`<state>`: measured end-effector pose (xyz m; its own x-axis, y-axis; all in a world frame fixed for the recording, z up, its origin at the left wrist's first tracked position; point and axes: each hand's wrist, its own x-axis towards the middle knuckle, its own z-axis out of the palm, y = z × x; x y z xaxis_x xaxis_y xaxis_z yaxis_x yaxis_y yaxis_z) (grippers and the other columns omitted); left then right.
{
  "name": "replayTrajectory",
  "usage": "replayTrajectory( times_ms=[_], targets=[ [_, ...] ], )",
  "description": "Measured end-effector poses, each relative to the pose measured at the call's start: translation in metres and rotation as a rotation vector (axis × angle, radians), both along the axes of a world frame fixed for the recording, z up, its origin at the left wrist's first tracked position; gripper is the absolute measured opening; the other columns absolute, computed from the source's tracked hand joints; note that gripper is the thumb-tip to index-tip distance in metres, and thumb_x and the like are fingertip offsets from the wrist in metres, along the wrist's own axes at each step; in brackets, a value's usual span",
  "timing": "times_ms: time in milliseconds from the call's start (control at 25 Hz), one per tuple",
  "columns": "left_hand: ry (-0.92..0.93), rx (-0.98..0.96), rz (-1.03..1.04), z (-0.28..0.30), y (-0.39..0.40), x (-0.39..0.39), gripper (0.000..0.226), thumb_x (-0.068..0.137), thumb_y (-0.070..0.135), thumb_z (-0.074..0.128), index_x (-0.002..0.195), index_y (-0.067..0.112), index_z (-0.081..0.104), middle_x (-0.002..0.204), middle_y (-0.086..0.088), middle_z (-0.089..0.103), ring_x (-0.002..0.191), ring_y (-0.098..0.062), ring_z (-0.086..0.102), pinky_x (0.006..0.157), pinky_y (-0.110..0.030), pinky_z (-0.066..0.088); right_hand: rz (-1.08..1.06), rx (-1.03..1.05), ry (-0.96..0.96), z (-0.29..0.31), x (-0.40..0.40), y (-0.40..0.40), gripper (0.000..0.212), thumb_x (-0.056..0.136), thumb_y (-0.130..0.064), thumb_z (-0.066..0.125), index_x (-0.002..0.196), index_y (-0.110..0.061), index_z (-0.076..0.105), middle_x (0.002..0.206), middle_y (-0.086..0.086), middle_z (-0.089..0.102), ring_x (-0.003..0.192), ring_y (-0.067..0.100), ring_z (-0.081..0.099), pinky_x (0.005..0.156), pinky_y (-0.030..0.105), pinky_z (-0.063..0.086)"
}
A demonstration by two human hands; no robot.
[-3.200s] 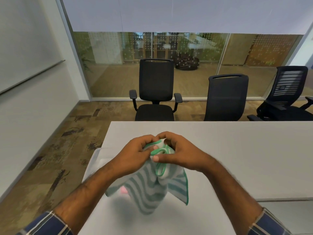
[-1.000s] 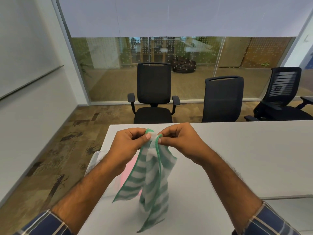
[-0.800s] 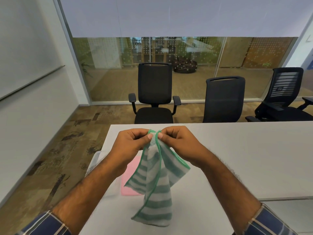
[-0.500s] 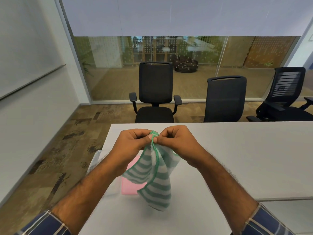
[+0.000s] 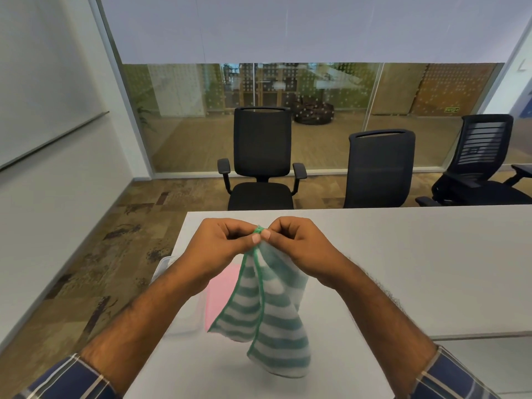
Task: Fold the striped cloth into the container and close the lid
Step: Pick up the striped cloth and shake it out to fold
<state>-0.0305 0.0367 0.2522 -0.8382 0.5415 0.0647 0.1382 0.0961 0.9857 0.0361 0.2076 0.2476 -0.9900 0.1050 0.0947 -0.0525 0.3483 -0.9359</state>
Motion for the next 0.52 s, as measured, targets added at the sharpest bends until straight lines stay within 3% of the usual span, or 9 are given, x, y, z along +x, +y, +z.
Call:
replayTrajectory(
  times_ms=[120, 200, 280, 400, 520],
  targets=[
    [0.026, -0.006, 0.037, 0.007, -0.007, -0.008, 0.015, 0.088, 0.009, 0.067, 0.091, 0.015, 0.079, 0.092, -0.003, 0.08, 0.09, -0.021, 0.074, 0.079, -0.028, 0.06, 0.053, 0.161, -0.133, -0.006, -0.002, 0.009, 0.037, 0.082, -0.059, 0.061, 0.085, -0.024, 0.072, 0.087, -0.003, 0.07, 0.082, 0.015, 0.063, 0.074, 0.032, 0.053],
    [0.021, 0.022, 0.098, 0.012, -0.016, -0.016, 0.019, 0.091, 0.009, 0.063, 0.091, 0.018, 0.079, 0.093, -0.004, 0.079, 0.093, -0.024, 0.073, 0.082, -0.031, 0.059, 0.043, 0.545, -0.217, -0.019, -0.007, 0.02, 0.043, 0.078, -0.065, 0.062, 0.095, -0.026, 0.072, 0.105, -0.005, 0.067, 0.099, 0.015, 0.055, 0.089, 0.042, 0.042],
    [0.019, 0.048, 0.148, 0.017, -0.026, -0.026, 0.018, 0.092, 0.01, 0.061, 0.094, 0.015, 0.079, 0.097, -0.01, 0.078, 0.097, -0.03, 0.071, 0.088, -0.041, 0.057, 0.002, 0.83, -0.243, -0.033, -0.008, 0.03, 0.042, 0.077, -0.062, 0.065, 0.101, -0.029, 0.071, 0.124, -0.006, 0.056, 0.115, 0.017, 0.041, 0.096, 0.042, 0.031],
    [0.031, 0.056, 0.193, 0.023, -0.043, -0.037, 0.017, 0.092, 0.012, 0.061, 0.097, 0.013, 0.077, 0.1, -0.013, 0.077, 0.097, -0.032, 0.07, 0.089, -0.042, 0.056, -0.042, 0.867, -0.266, -0.044, -0.008, 0.039, 0.034, 0.077, -0.059, 0.069, 0.094, -0.03, 0.073, 0.132, -0.005, 0.051, 0.123, 0.019, 0.036, 0.096, 0.042, 0.029],
    [0.043, 0.091, 0.251, 0.027, -0.058, -0.046, 0.017, 0.092, 0.011, 0.062, 0.094, 0.018, 0.077, 0.096, -0.008, 0.077, 0.091, -0.027, 0.071, 0.082, -0.035, 0.059, -0.049, 0.832, -0.275, -0.047, -0.012, 0.042, 0.027, 0.082, -0.052, 0.067, 0.091, -0.027, 0.072, 0.126, -0.005, 0.059, 0.117, 0.018, 0.046, 0.094, 0.04, 0.032]
  ],
)
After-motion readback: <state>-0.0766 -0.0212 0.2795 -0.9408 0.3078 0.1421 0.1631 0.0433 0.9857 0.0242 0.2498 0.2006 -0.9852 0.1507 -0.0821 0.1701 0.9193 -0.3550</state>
